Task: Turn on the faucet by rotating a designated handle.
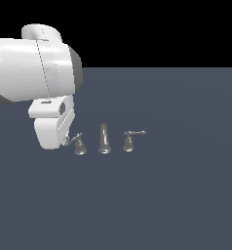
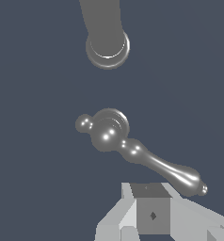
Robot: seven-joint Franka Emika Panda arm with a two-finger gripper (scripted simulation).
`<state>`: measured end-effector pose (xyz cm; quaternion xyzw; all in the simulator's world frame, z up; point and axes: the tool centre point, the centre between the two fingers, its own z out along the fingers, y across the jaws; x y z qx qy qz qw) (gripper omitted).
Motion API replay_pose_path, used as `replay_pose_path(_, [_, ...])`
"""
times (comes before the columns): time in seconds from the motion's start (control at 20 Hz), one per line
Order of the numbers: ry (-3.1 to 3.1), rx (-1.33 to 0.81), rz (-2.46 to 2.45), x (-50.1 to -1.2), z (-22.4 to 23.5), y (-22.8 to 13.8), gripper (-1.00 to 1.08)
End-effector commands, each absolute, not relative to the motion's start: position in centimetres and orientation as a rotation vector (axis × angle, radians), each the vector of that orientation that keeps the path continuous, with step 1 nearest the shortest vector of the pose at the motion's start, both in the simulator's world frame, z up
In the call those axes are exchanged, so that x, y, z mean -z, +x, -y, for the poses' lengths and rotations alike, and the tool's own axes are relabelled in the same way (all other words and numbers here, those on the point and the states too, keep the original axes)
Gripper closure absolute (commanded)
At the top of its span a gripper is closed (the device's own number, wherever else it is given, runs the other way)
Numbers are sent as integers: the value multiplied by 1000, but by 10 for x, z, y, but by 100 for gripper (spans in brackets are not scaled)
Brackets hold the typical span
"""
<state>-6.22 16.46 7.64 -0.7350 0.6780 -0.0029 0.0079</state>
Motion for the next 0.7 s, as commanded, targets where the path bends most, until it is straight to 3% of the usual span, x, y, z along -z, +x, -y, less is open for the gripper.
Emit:
replay_pose_path(0.0, [-2298, 8, -2119, -76, -165, -62, 108])
replay_pose_path(0.65, [-2321, 1, -2115, -77, -127, -91, 108])
